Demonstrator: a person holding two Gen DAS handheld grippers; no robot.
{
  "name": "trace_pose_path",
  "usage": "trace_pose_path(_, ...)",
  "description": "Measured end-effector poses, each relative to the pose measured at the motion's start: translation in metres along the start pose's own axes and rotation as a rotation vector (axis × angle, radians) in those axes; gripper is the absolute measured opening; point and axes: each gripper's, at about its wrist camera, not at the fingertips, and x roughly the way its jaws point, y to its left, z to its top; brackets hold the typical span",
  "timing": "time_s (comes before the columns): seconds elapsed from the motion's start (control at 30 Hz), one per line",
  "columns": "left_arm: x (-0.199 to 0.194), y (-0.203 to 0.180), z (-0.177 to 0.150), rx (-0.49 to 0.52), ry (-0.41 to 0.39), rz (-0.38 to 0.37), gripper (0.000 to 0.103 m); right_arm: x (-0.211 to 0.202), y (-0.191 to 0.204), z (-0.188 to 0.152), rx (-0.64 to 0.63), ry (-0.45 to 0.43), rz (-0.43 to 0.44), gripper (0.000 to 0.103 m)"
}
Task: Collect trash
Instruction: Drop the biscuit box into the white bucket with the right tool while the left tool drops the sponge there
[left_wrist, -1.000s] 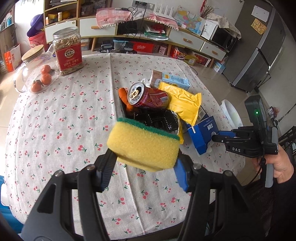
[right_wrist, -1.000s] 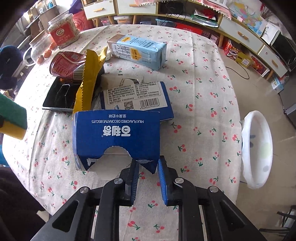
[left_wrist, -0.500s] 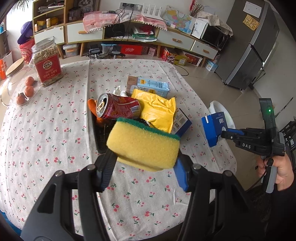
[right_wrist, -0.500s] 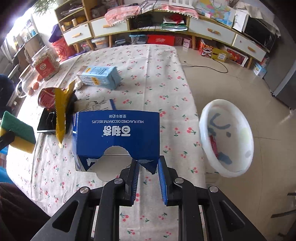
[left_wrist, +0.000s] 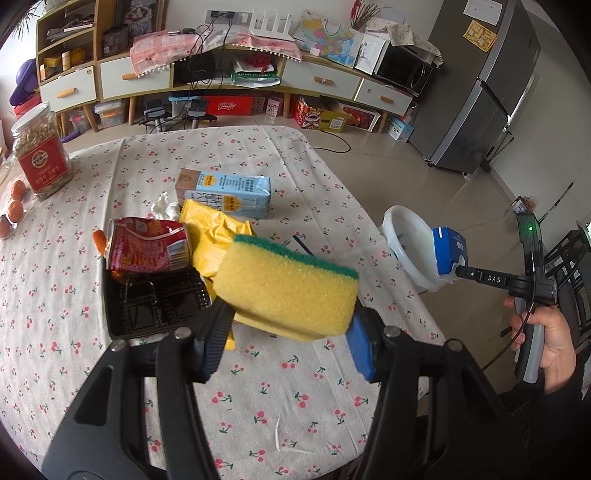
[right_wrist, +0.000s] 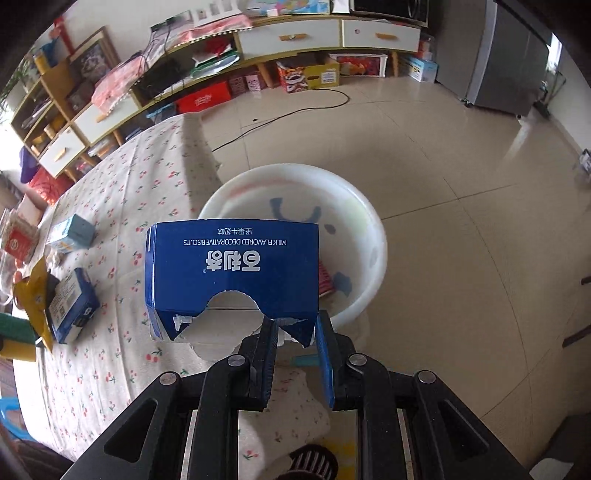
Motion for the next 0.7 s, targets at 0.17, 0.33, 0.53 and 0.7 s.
trace_pose_path(0.17,0.016,-0.016,0.007,-0.001,0.004,-0.007,0.058,0.008,-0.019,0.012,0.044,-0.002,-0.009,0.021)
trace_pose_path(0.33,0.026,-0.036,0.012,0.000,0.004,-0.043,0.058,0.016,-0.027,0.018,0.046,0.005,0.003,0.035)
trace_pose_path(0.53,0.043,-0.072,0.022,0.070,0.010,-0.038,0.057,0.001,-0.042,0.016,0.086,-0.019,0.032,0.053)
trace_pose_path(0.7,0.065,-0.105,0.033,0.101,0.032,-0.083,0.058,-0.018,-0.061,0.010,0.113,-0.056,0.014,0.060)
